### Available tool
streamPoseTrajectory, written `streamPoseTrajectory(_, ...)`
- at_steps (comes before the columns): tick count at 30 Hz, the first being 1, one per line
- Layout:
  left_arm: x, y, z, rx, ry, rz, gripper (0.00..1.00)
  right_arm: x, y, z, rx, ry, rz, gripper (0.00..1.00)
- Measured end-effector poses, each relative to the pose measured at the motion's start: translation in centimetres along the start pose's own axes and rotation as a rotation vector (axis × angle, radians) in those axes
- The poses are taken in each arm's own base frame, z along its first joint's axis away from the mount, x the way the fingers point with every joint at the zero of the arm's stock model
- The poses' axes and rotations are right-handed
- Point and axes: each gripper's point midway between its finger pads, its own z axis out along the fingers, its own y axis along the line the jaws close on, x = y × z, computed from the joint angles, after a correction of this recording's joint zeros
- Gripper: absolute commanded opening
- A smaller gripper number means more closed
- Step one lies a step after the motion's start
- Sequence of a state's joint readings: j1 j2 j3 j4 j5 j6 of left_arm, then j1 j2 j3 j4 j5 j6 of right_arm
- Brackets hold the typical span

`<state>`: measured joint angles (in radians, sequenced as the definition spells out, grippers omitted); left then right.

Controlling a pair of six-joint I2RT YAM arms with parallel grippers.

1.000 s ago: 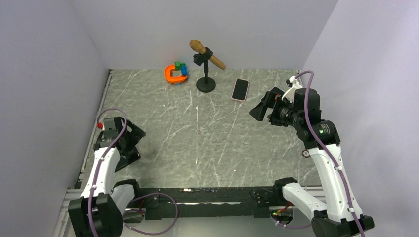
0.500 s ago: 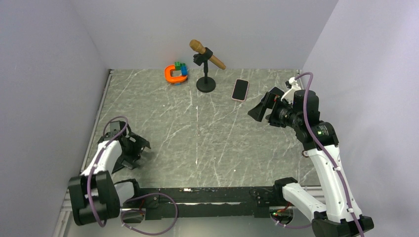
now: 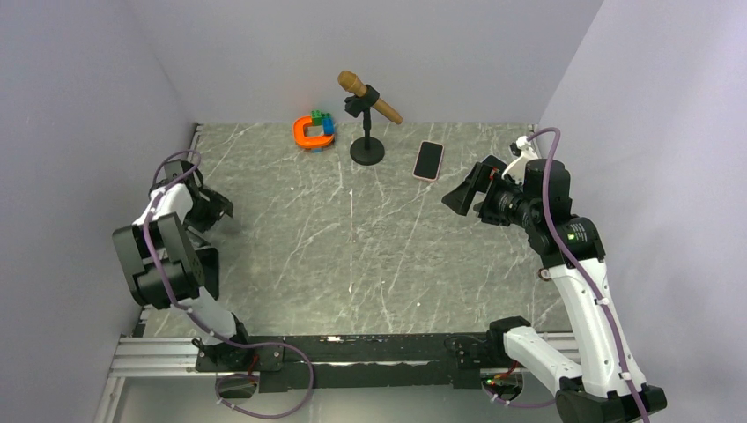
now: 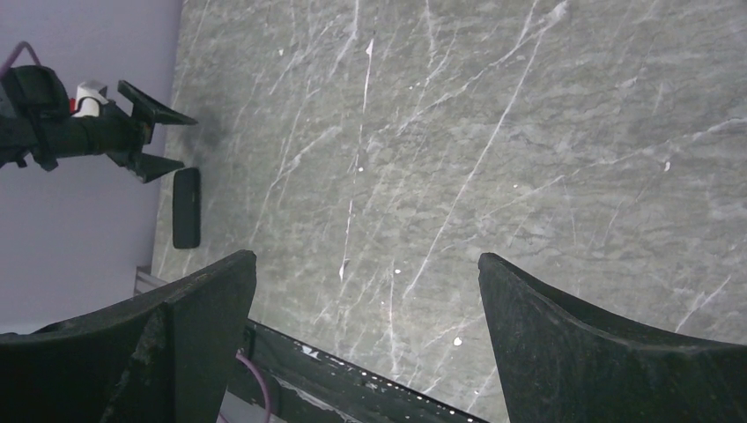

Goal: Take the phone out of the phone case
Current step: Pick up the phone at the center of the board.

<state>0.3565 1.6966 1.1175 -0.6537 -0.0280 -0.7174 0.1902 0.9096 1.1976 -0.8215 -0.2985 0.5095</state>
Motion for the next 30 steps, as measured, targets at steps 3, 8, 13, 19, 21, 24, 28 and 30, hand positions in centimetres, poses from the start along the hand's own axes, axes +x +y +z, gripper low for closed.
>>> streamPoseTrajectory(3, -0.7, 0.9, -1.8, -0.01, -0.068, 0.032, 0.99, 0.0, 0.1, 0.0, -0.005, 0.002, 0.002, 1.0)
streamPoseTrajectory(8, -1.5, 4.8, -5.9, -0.055, -0.211, -0.009, 0.99, -0.1, 0.7, 0.1, -0.039, 0.002, 0.01, 1.0)
streamPoseTrajectory(13, -2.0, 11.2, -6.8, -0.213, -0.294, -0.117, 0.99, 0.3, 1.3, 0.5, -0.078, 0.026, 0.022, 1.0)
streamPoseTrajectory(19, -1.2, 14.5, -4.7, -0.316, -0.233, -0.16, 0.99, 0.4, 1.7, 0.8, -0.099, 0.044, 0.029, 1.0)
streamPoseTrajectory(21, -0.8, 15.5, -3.6, -0.314, -0.188, -0.202, 0.99, 0.4, 1.7, 0.7, -0.1, 0.043, 0.028, 1.0)
streamPoseTrajectory(24, 0.5, 16.7, -2.2, -0.305, -0.108, -0.257, 0.99, 0.4, 1.7, 0.6, -0.102, 0.039, 0.027, 1.0)
streamPoseTrajectory(28, 1.2, 15.5, -1.1, -0.192, -0.071, -0.282, 0.99, 0.3, 1.9, 0.2, -0.109, 0.027, 0.022, 1.0)
streamPoseTrajectory(30, 1.4, 14.6, -0.7, -0.12, -0.062, -0.283, 0.99, 0.3, 2.0, 0.0, -0.112, 0.022, 0.02, 1.0)
